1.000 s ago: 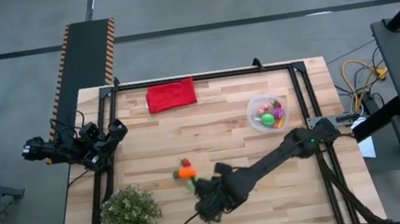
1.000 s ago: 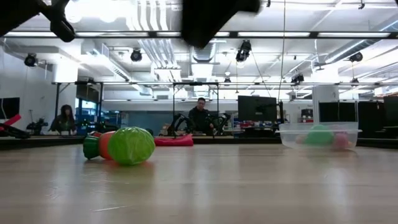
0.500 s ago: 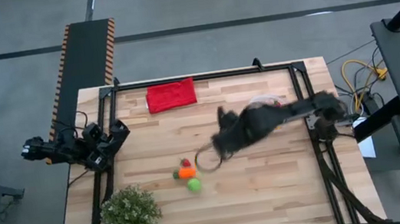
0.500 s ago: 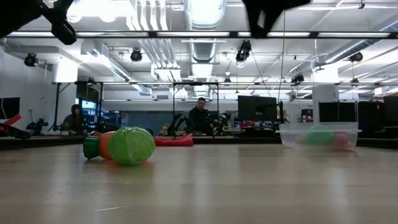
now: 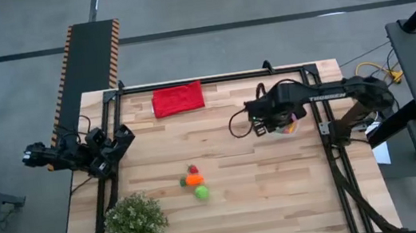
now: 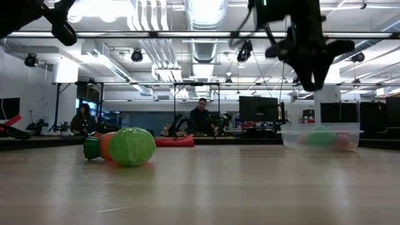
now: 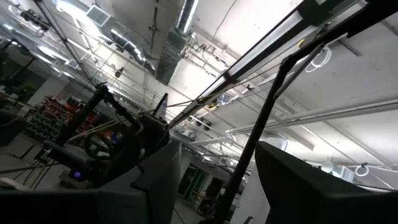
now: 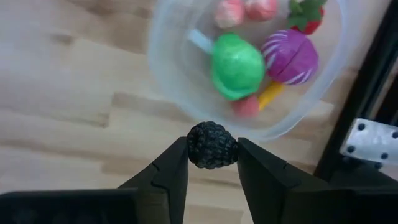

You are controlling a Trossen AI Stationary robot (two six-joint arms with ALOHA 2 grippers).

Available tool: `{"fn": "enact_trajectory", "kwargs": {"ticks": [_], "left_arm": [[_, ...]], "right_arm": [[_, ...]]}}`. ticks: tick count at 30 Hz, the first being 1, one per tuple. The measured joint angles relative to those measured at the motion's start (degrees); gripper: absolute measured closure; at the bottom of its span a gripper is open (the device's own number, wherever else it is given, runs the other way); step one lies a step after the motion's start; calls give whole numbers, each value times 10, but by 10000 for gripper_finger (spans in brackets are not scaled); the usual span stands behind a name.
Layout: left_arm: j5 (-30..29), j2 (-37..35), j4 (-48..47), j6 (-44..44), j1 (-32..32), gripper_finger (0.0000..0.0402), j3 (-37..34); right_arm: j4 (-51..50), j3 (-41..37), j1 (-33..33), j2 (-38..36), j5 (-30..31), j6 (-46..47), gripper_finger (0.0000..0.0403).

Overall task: Pick and placing Produce into tupperware
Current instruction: Put the blackberry into the transparent container, then put the green cabbage into the transparent container

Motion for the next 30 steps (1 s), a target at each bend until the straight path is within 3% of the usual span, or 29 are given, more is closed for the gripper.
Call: {"fn": "enact_trajectory", "kwargs": {"ticks": [14,22,30], "left_arm": [[-14,1,-4,0,0,210,0],[-20,1,-4,1,0,210,0],[-25,1,-4,1,0,210,0]], "right_arm": [[141,-171,-117,3,-62,-61,275],[177,-191,-132,-2,-75,-69,274],[174,-182,-132,-2,-73,-84,214]]}}
